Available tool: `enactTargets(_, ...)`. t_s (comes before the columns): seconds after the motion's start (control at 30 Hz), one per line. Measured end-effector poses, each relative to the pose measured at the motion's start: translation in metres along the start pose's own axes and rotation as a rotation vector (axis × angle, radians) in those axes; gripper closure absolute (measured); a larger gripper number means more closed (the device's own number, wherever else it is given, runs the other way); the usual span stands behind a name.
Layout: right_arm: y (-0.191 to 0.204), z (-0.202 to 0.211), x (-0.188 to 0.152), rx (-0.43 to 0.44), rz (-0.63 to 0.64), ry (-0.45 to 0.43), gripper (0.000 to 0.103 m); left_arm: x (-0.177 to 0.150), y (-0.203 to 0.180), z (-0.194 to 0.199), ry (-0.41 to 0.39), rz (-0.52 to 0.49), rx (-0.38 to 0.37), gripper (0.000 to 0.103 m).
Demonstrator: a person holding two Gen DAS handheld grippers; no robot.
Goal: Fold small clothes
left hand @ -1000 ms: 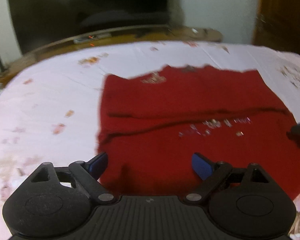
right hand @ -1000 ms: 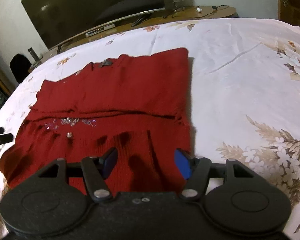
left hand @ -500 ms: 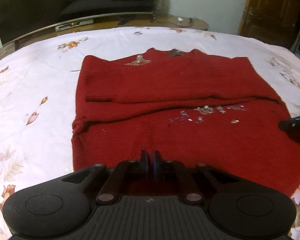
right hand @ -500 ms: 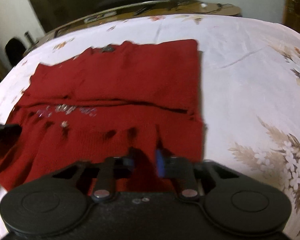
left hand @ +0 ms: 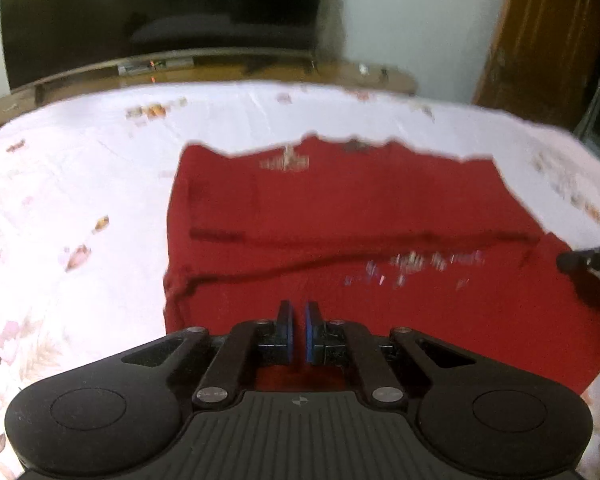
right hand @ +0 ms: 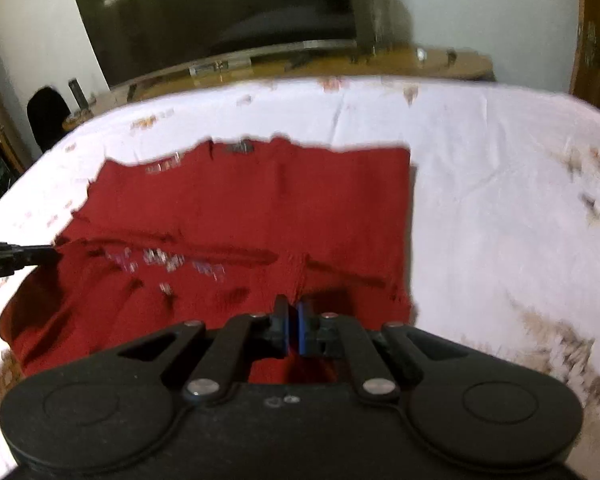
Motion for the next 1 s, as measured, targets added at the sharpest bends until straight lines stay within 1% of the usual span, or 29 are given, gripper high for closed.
enactTargets(0.07, -0.005, -0.008, -0.007, 0.000, -0.025, 0.036, 0.095, -0.004, 0.000, -0.006, 0.031, -0.015, 0.006, 0.097)
enactTargets(0.1, -0.008, -0.011, -0.010, 0.000, -0.038, 0.043, 0.092, -0.006, 0.000, -0.010, 0.042, -0.018, 0.017, 0.080)
enactTargets(0.13, -0.008, -0.011, -0.013, -0.002, -0.046, 0.046, 0.092, -0.007, 0.001, -0.012, 0.053, -0.016, 0.027, 0.062)
enactTargets(0.17, -0.010, -0.012, -0.015, -0.003, -0.056, 0.050, 0.091, -0.007, 0.001, -0.014, 0.058, -0.008, 0.037, 0.018)
enactTargets(0.2, -0.011, -0.013, -0.016, 0.001, -0.067, 0.055, 0.089, -0.009, 0.001, -0.011, 0.029, -0.005, 0.041, 0.001)
enactTargets(0.23, -0.011, -0.014, -0.017, 0.003, -0.073, 0.058, 0.089, -0.009, -0.001, -0.006, -0.020, -0.018, 0.045, 0.000)
enactTargets(0.27, -0.011, -0.015, -0.018, 0.002, -0.076, 0.061, 0.089, -0.009, -0.004, -0.004, -0.036, -0.043, 0.050, 0.000)
enactTargets(0.33, -0.012, -0.018, -0.020, 0.006, -0.080, 0.072, 0.087, -0.009, -0.004, -0.012, 0.015, -0.051, 0.052, 0.000)
enactTargets(0.37, -0.012, -0.020, -0.021, 0.009, -0.088, 0.079, 0.086, -0.011, -0.003, -0.016, 0.042, -0.043, 0.031, 0.003)
enactTargets(0.4, -0.013, -0.022, -0.021, 0.012, -0.094, 0.083, 0.085, -0.013, -0.001, -0.019, 0.070, -0.030, -0.001, 0.032)
enactTargets(0.43, -0.014, -0.022, -0.022, 0.012, -0.099, 0.085, 0.085, -0.016, 0.000, -0.021, 0.093, -0.016, -0.017, 0.045)
enactTargets(0.47, -0.015, -0.023, -0.022, 0.010, -0.103, 0.085, 0.085, -0.016, 0.000, -0.020, 0.087, -0.005, -0.016, 0.049)
enactTargets(0.5, -0.015, -0.023, -0.022, 0.011, -0.106, 0.085, 0.083, -0.016, 0.001, -0.019, 0.084, 0.007, -0.019, 0.066)
enactTargets(0.57, -0.014, -0.023, -0.022, 0.021, -0.111, 0.086, 0.078, -0.015, 0.004, -0.018, 0.085, 0.028, -0.023, 0.075)
enactTargets(0.6, -0.015, -0.023, -0.022, 0.028, -0.114, 0.088, 0.073, -0.014, 0.004, -0.018, 0.086, 0.034, -0.025, 0.089)
enactTargets(0.63, -0.015, -0.023, -0.021, 0.036, -0.119, 0.090, 0.071, -0.014, 0.004, -0.015, 0.083, 0.034, -0.029, 0.092)
enactTargets(0.7, -0.015, -0.020, -0.021, 0.040, -0.125, 0.085, 0.057, -0.015, 0.002, -0.012, 0.079, 0.024, -0.047, 0.094)
enactTargets(0.73, -0.014, -0.020, -0.021, 0.039, -0.119, 0.084, 0.057, -0.016, -0.001, -0.012, 0.079, 0.010, -0.054, 0.094)
enactTargets(0.77, -0.012, -0.022, -0.022, 0.036, -0.105, 0.093, 0.059, -0.016, -0.003, -0.010, 0.071, 0.001, -0.052, 0.094)
enactTargets(0.8, -0.009, -0.024, -0.022, 0.017, -0.080, 0.096, 0.074, -0.016, -0.004, -0.008, 0.060, 0.002, -0.050, 0.094)
enactTargets(0.83, -0.005, -0.023, -0.023, -0.003, -0.048, 0.093, 0.086, -0.014, -0.005, -0.006, 0.045, 0.009, -0.053, 0.094)
enactTargets(0.87, 0.000, -0.023, -0.023, -0.006, -0.015, 0.098, 0.097, -0.012, -0.005, -0.001, 0.020, 0.023, -0.053, 0.094)
enactTargets(0.93, 0.005, -0.017, -0.022, -0.006, 0.000, 0.078, 0.097, -0.006, -0.004, 0.008, -0.024, 0.048, -0.062, 0.094)
enactTargets(1.0, 0.005, -0.007, -0.018, 0.001, -0.007, 0.035, 0.097, 0.003, -0.003, 0.016, -0.068, 0.061, -0.062, 0.094)
Point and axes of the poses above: each gripper's, at about its wrist camera, not at the fingertips, and z roughly against the way its jaws point, y to its left, x to its top, the point moved 1 cm from there along -z, roughly the way its jaws point, and after that the axes turned 2 degrees about -y, right-handed, at the moved point
